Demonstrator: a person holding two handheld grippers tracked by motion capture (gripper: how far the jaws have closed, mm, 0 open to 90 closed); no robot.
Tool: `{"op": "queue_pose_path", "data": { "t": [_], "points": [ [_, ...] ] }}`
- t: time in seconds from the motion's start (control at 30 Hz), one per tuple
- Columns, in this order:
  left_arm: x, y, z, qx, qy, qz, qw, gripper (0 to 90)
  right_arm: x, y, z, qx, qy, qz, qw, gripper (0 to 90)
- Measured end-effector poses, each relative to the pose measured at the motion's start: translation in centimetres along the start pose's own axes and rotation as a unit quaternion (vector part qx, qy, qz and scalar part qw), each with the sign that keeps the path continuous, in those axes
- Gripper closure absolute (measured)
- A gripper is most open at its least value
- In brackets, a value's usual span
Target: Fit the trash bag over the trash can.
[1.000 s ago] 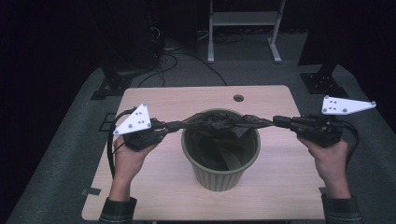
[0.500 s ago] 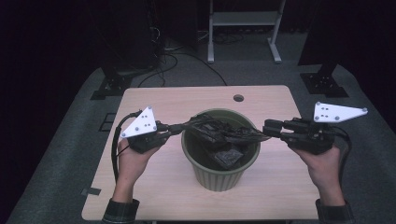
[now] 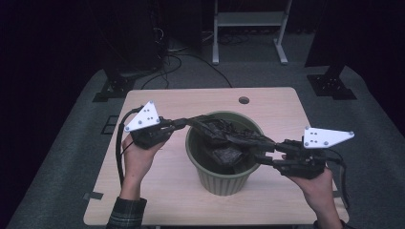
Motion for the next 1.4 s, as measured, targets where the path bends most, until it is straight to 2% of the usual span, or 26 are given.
{"op": "queue_pose_path", "data": {
  "t": [0.17, 0.3, 0.43, 0.6, 0.77, 0.93, 0.97, 1.07, 1.4],
  "points": [
    [0.4, 0.1, 0.0, -0.004, 0.005, 0.006, 1.0, 89.9, 0.4, -1.4, -0.7, 0.015, -0.009, 0.014, 0.9997, 58.1],
    [0.4, -0.1, 0.2, -0.006, 0.004, 0.006, 1.0, 89.9, 1.0, -2.0, -0.8, 0.017, -0.007, 0.027, 0.9995, 58.2],
    [-0.4, -1.5, 1.1, -0.006, 0.001, -0.002, 1.0, 89.9, 1.8, -1.6, -0.7, 0.015, -0.003, 0.029, 0.9995, 58.3],
    [-0.5, -2.7, 2.4, -0.004, 0.004, 0.004, 1.0, 89.9, 2.2, -0.6, -1.1, 0.016, -0.003, 0.023, 0.9996, 58.5],
    [-0.9, -3.2, 3.5, -0.011, -0.001, -0.001, 0.9999, 89.9, 1.8, -0.5, -1.3, 0.012, -0.004, 0.015, 0.9998, 58.7],
    [-1.0, -3.2, 3.4, -0.011, -0.002, -0.003, 0.9999, 89.8, 1.1, -0.5, -1.3, 0.005, -0.018, -0.001, 0.9998, 58.7],
    [-1.0, -3.1, 3.1, -0.011, 0.001, -0.004, 0.9999, 89.9, 0.8, -0.2, -1.5, 0.002, -0.022, -0.012, 0.9997, 58.2],
    [-1.0, -3.2, 2.8, -0.01, 0.002, -0.006, 0.9999, 89.8, 0.5, 0.5, -1.6, -0.011, -0.027, -0.027, 0.9992, 58.2],
    [-1.4, -3.4, 2.7, -0.008, -0.003, -0.012, 0.9999, 89.9, 0.3, -0.1, -1.4, -0.017, -0.039, -0.016, 0.999, 54.0]
  ]
}}
Point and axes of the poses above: each handheld gripper's, and its own axes: y roughly backward along the jaws, z roughly out of its top, x roughly to its left, the point moved 8 cm from there along -y, roughly forward along the jaws, and after that the axes turned 14 degrees about x, right-handed, at the moved point
